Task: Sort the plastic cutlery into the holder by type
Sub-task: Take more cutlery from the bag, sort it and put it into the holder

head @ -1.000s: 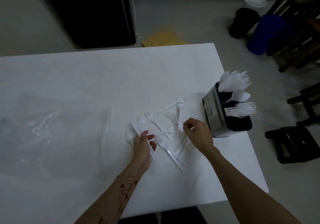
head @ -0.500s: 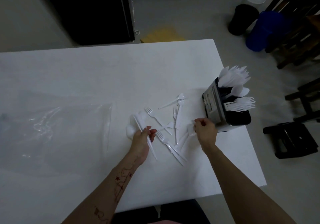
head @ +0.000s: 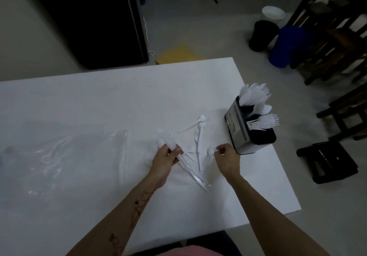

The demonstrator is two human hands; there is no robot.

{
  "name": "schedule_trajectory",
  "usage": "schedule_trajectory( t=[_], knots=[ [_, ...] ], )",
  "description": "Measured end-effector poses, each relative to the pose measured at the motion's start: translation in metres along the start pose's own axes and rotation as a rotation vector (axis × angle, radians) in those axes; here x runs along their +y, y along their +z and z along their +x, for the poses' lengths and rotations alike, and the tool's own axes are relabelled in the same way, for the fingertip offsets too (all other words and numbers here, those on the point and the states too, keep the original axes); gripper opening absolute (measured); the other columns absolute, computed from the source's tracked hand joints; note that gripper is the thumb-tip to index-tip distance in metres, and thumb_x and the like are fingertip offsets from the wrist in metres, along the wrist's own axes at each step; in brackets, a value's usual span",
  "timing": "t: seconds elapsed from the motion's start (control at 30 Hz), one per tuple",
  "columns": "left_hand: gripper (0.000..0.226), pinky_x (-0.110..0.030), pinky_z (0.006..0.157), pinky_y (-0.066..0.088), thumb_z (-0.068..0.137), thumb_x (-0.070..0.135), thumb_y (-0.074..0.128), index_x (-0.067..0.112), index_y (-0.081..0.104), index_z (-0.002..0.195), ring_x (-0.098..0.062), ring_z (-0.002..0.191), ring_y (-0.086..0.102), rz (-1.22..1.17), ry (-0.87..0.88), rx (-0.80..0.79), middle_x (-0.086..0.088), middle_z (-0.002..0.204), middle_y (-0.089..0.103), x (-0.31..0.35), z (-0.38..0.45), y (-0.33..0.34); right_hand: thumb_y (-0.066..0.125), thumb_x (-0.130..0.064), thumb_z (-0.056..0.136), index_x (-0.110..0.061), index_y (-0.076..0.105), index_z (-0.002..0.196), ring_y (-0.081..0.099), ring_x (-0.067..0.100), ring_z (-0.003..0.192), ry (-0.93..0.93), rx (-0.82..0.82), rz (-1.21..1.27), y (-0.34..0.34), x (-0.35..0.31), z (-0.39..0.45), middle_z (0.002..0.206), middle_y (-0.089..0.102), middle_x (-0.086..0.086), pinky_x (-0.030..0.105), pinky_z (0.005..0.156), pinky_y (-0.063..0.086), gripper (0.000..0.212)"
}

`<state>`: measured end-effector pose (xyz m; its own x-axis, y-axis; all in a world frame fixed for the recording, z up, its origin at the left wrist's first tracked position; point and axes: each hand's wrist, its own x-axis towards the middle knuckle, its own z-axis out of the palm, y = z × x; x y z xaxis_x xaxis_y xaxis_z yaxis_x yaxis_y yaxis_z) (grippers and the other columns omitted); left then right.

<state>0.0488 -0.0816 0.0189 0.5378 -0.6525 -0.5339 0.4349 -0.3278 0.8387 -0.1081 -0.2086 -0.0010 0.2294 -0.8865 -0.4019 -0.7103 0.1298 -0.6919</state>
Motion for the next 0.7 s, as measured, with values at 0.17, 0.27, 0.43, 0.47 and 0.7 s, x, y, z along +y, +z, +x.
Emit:
schedule_trajectory(
  t=[0.17,0.27,0.43,0.47,0.7],
  knots=[
    [0.011,-0.023,0.08,0.057,0.086,0.019,0.068,0.012,0.07,0.094,-0.01,0.082,0.068,0.298,0.198,-0.021,0.001,0.085,0.07,0.05,0.006,0.034,0.057,-0.005,0.092,-0.014,0.07,0.101,0.07,0.009,0.079,-0.253,-0.101,0.092,-0.035,-0.042,-0.005,0.092,0.072,-0.004,0.034,0.08,0.06,0.018],
    [0.015,-0.023,0.075,0.058,0.085,0.018,0.07,0.01,0.071,0.096,-0.011,0.081,0.069,0.281,0.314,-0.047,-0.004,0.088,0.071,0.089,0.011,0.068,0.06,-0.006,0.091,-0.018,0.071,0.098,0.067,-0.004,0.074,-0.392,0.083,0.205,-0.072,-0.079,-0.008,0.085,0.07,-0.014,0.014,0.076,0.053,0.018],
    [0.011,-0.03,0.079,0.059,0.082,0.021,0.072,0.014,0.073,0.091,-0.015,0.085,0.071,0.272,0.458,-0.119,-0.005,0.087,0.073,0.13,0.022,0.134,0.059,-0.01,0.092,-0.02,0.073,0.102,0.07,0.005,0.085,-0.501,0.3,0.388,-0.134,-0.116,0.005,0.094,0.074,-0.011,0.017,0.08,0.054,0.02],
    [0.011,-0.032,0.079,0.059,0.082,0.022,0.072,0.015,0.072,0.09,-0.015,0.085,0.071,0.273,0.471,-0.128,-0.004,0.087,0.073,0.133,0.026,0.147,0.058,-0.009,0.091,-0.02,0.073,0.101,0.071,0.007,0.084,-0.492,0.331,0.43,-0.144,-0.118,0.01,0.093,0.074,-0.008,0.022,0.08,0.056,0.021],
    [0.013,-0.038,0.082,0.057,0.086,0.025,0.067,0.017,0.07,0.096,-0.014,0.082,0.069,0.41,0.5,-0.116,0.003,0.084,0.072,0.119,0.042,0.205,0.055,-0.005,0.089,-0.02,0.073,0.097,0.072,0.012,0.082,-0.418,0.348,0.453,-0.169,-0.098,0.042,0.089,0.074,-0.004,0.039,0.083,0.06,0.025]
  ],
)
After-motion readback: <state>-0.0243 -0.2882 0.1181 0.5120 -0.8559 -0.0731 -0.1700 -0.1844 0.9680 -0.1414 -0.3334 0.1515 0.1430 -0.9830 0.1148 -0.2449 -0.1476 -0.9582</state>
